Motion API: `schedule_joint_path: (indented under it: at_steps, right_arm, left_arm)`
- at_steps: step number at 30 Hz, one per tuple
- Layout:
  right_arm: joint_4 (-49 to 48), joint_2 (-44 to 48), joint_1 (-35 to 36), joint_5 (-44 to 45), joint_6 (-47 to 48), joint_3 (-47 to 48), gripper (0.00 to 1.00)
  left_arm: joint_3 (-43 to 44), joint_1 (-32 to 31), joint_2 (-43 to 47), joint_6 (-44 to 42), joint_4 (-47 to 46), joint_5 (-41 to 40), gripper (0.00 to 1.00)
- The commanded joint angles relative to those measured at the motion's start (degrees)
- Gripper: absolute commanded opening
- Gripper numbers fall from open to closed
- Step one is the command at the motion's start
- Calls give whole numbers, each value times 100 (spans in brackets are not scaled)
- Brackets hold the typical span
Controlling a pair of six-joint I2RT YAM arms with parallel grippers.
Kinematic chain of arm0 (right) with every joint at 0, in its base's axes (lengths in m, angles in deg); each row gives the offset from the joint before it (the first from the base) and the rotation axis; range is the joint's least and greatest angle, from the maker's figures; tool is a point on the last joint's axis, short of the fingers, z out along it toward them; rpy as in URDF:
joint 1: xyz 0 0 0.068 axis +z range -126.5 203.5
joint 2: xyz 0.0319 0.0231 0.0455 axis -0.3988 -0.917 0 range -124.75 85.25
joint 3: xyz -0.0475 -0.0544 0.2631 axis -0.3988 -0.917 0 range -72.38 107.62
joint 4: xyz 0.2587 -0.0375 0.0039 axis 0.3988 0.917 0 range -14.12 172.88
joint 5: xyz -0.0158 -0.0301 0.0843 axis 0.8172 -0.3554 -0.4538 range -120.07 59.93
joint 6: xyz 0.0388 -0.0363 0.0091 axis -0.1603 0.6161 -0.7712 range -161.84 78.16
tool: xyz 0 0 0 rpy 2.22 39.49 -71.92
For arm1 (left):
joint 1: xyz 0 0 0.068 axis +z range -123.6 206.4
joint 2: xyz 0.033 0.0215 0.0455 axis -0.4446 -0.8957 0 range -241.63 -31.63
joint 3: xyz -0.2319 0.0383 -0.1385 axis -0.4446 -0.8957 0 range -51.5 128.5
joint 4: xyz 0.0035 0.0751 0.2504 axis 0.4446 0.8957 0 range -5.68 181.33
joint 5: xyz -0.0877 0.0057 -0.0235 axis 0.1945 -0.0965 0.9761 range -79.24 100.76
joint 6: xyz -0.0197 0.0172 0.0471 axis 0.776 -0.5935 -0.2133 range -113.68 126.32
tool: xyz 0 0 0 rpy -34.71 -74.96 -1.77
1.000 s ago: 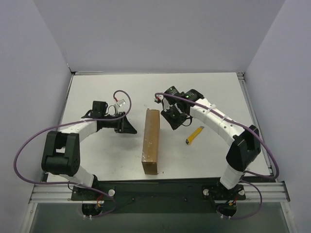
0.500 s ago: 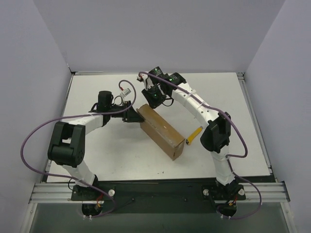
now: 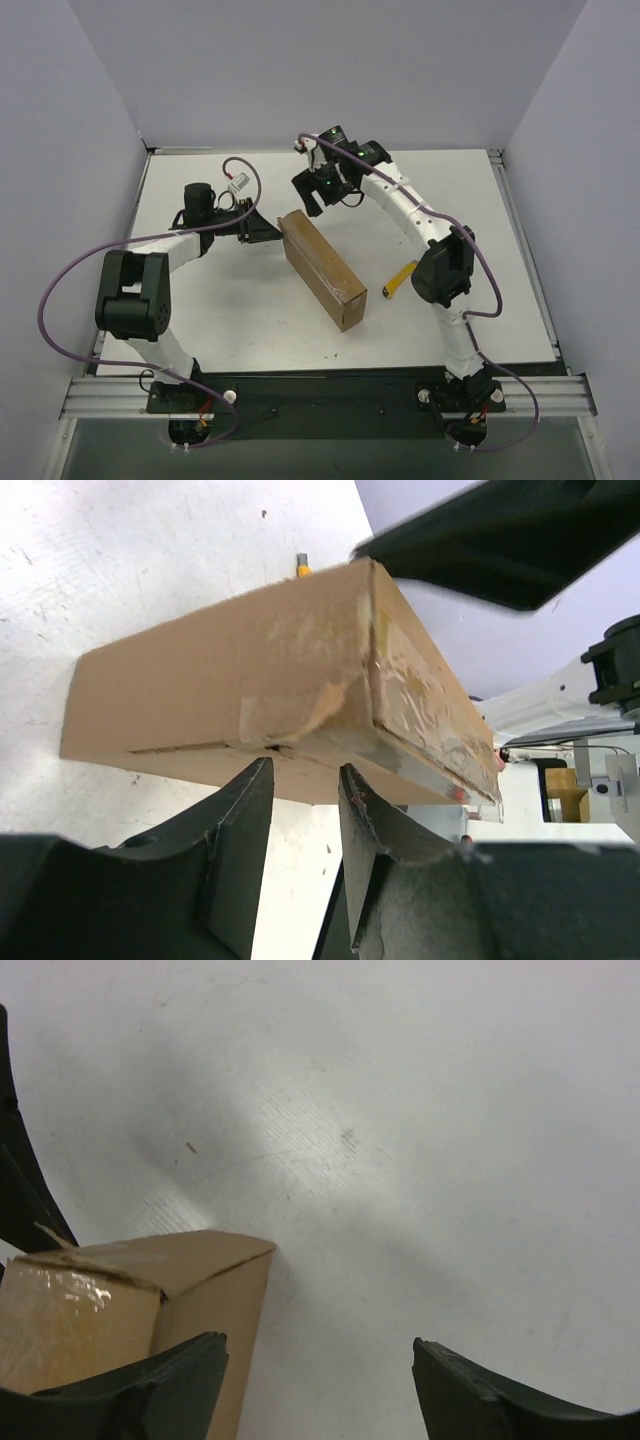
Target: Unpack the express box
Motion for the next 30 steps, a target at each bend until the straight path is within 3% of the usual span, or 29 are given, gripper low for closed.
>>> schedule_joint_path:
  at_steps: [1, 12, 21, 30]
  right_arm:
    - [290, 1332, -77, -131, 161, -287, 80]
    - [1081, 2116, 925, -334, -375, -1606, 87]
    - [1100, 1966, 1426, 1168, -173, -1607, 96]
    - [1143, 1738, 1497, 1213, -138, -1730, 96]
  left_arm:
    - [-263, -50, 485, -141, -193, 10, 43]
    - [-502, -340, 705, -344, -122, -113, 45]
    - [-572, -375, 740, -414, -140, -140, 45]
    - [-616, -375, 749, -396, -210, -131, 45]
